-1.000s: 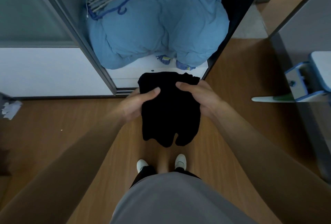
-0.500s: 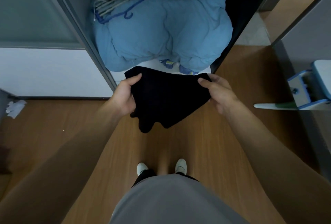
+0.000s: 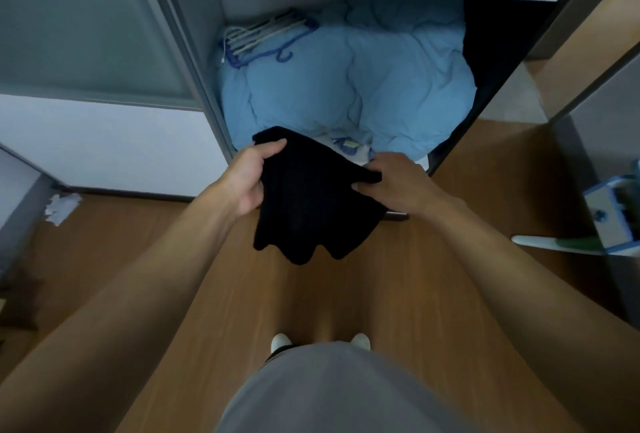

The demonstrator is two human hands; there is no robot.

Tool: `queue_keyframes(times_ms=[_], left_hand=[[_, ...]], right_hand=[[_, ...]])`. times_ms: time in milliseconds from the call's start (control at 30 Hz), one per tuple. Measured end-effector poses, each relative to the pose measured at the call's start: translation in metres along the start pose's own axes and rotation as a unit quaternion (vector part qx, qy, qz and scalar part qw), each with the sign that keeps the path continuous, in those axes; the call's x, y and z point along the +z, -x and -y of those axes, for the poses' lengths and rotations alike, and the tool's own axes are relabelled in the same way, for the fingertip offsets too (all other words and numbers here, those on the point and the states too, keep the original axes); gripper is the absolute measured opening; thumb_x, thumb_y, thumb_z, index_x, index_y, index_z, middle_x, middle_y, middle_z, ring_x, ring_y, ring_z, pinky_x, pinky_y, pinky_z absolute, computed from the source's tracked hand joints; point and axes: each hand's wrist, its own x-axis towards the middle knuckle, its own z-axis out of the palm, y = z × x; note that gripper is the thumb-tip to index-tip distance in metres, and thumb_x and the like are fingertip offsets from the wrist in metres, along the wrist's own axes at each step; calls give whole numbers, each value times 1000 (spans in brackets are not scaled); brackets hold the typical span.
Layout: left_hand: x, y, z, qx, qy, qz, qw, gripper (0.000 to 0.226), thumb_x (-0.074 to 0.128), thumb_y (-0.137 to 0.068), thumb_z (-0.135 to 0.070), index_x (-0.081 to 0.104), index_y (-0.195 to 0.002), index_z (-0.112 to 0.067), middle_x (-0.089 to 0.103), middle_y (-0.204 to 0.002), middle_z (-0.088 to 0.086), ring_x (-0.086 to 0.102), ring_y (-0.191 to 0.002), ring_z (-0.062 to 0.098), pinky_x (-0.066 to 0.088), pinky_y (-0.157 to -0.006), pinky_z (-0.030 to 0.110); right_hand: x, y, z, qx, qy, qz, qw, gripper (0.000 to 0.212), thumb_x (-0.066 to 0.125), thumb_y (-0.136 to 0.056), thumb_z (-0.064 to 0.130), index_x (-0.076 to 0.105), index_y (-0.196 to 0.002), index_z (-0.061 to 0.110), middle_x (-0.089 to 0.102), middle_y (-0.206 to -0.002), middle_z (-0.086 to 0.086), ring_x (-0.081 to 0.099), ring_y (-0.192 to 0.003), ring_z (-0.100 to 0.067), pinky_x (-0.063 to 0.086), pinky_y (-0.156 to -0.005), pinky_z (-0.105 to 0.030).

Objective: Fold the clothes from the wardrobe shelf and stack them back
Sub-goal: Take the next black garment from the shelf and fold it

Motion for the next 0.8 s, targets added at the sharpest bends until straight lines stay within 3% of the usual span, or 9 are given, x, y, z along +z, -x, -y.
queue_keyframes(times_ms=[100, 133, 200, 267, 333, 400, 500, 633, 800], left_hand=[[-15, 6, -14, 11, -24, -24, 999, 27, 64, -94, -23, 70, -116, -10, 76, -109, 9, 74, -99, 23, 61, -70, 31], [-21, 7, -17, 14, -39, -32, 999, 25, 64, -94, -22, 71, -115, -10, 77, -107, 9, 74, -97, 23, 61, -69, 30], [-32, 11, -23, 19, -58, -42, 997, 23, 63, -95, -22, 72, -111, -9, 77, -105, 8, 75, -94, 22, 60, -67, 29], [-44, 14, -28, 24, -63, -56, 996, 23, 61, -96, -25, 73, -109, -9, 78, -103, 7, 75, -92, 19, 60, -66, 27], [-58, 18, -31, 30, -61, -82, 994, 26, 58, -98, -31, 72, -110, -12, 78, -101, 2, 75, -91, 15, 60, -66, 27], [-76, 19, -29, 37, -47, -102, 993, 31, 54, -100, -36, 71, -114, -15, 78, -104, 0, 74, -95, 15, 59, -76, 30], [-103, 22, -16, 76, 17, -26, 997, 37, 49, -102, -43, 67, -121, -18, 71, -120, 2, 67, -114, 18, 55, -90, 33], [-128, 26, 22, 31, -41, 70, 996, 81, 78, -70, -63, 54, -137, -24, 64, -136, -4, 58, -127, 13, 50, -103, 28], [-135, 20, 49, -58, -80, 136, 986, 100, 97, -39, -55, 50, -124, -30, 73, -108, -20, 67, -101, -6, 54, -78, 11]], right_hand=[[-6, -12, 9, -76, -76, 34, 994, 14, 72, -90, 28, 73, -100, 17, 55, -134, 5, 45, -126, -10, 35, -106, -24], [-9, -15, 14, -75, -123, 65, 987, 14, 74, -89, 26, 74, -103, 26, 57, -135, 13, 48, -125, -3, 35, -104, -16], [-12, -16, 27, -22, -237, 125, 963, 19, 77, -85, 23, 75, -91, 41, 74, -100, 20, 65, -93, 5, 44, -77, -4], [-6, -23, 35, 23, -327, 106, 939, 24, 75, -82, 13, 72, -66, 30, 69, -65, 9, 65, -60, -5, 45, -52, -14], [4, -25, 44, 86, -440, 65, 891, 17, 67, -81, 6, 66, -68, 17, 62, -63, 0, 60, -57, -13, 44, -51, -21], [13, -25, 51, 130, -552, 62, 821, 21, 61, -79, 9, 70, -62, 18, 64, -61, 0, 62, -54, -13, 48, -52, -22], [22, -24, 65, 175, -625, 115, 752, 16, 64, -69, 20, 74, -56, 20, 67, -63, -1, 64, -53, -15, 50, -54, -25], [36, -25, 81, 182, -662, 112, 718, 16, 63, -64, 20, 77, -69, 13, 68, -69, -5, 66, -57, -18, 53, -53, -25], [48, -24, 92, 181, -683, 122, 697, 20, 57, -68, 15, 75, -73, 10, 67, -71, -6, 66, -61, -19, 54, -57, -26]])
